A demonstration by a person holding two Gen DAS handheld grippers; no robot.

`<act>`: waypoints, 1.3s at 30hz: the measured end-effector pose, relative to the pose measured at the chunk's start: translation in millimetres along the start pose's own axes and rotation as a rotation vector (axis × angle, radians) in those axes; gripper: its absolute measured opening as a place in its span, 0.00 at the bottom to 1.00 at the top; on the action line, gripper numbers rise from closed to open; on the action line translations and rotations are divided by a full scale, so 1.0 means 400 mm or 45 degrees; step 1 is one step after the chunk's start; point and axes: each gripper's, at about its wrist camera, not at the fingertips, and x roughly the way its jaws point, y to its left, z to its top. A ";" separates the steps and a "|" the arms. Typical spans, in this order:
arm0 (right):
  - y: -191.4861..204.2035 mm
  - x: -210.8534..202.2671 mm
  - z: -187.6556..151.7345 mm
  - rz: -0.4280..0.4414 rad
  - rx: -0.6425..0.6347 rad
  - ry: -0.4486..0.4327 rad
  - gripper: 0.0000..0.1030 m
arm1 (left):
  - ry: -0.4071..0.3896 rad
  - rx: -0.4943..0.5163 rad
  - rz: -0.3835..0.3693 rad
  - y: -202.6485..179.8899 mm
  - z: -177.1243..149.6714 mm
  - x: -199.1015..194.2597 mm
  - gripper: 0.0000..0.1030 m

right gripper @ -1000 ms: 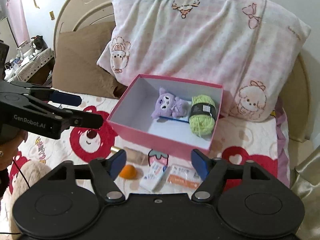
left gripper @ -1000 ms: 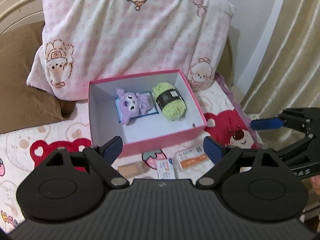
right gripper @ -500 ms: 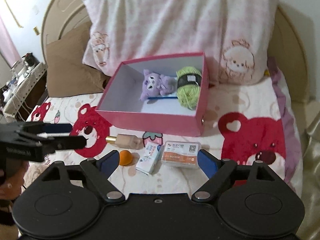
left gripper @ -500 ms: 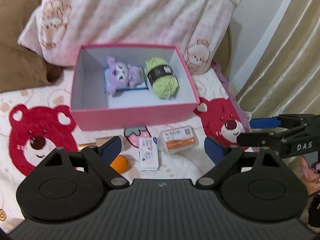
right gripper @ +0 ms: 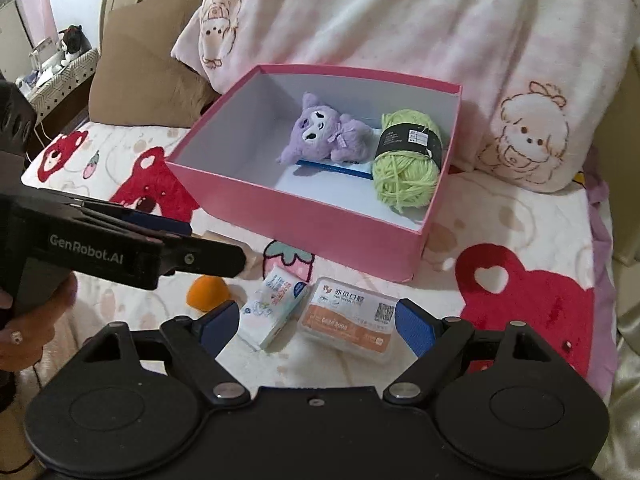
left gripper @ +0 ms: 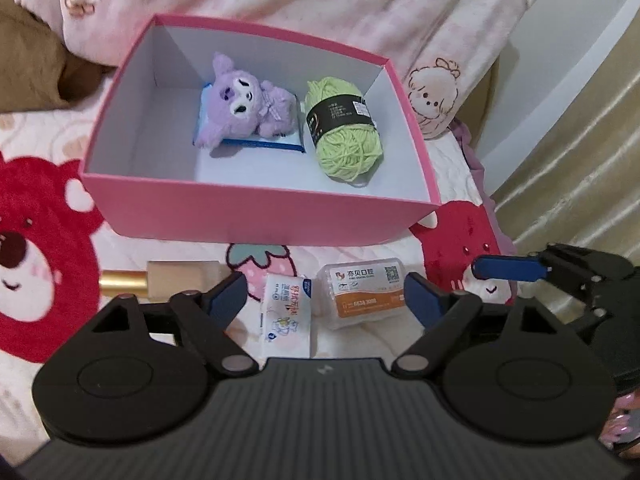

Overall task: Organize objects
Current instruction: 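Move the right gripper back toward the clear orange-labeled plastic box, then grasp the clear orange-labeled plastic box with the right gripper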

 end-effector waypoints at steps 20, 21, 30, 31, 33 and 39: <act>-0.001 0.209 -0.068 -0.151 -0.025 0.125 0.87 | -0.014 0.066 -0.170 -0.005 -0.092 0.180 0.47; -0.004 0.216 -0.070 -0.157 -0.021 0.139 0.87 | -0.003 0.062 -0.173 -0.004 -0.092 0.187 0.46; -0.022 0.256 -0.072 -0.181 0.001 0.208 0.90 | 0.044 -0.022 -0.215 0.015 -0.103 0.241 0.45; -0.029 0.261 -0.073 -0.184 0.014 0.227 0.90 | 0.051 -0.027 -0.219 0.015 -0.104 0.247 0.44; -0.039 0.266 -0.079 -0.174 0.036 0.252 0.90 | 0.067 -0.064 -0.256 0.024 -0.110 0.255 0.43; -0.040 0.243 -0.087 -0.085 0.035 0.272 0.91 | 0.146 -0.157 -0.338 0.035 -0.121 0.249 0.44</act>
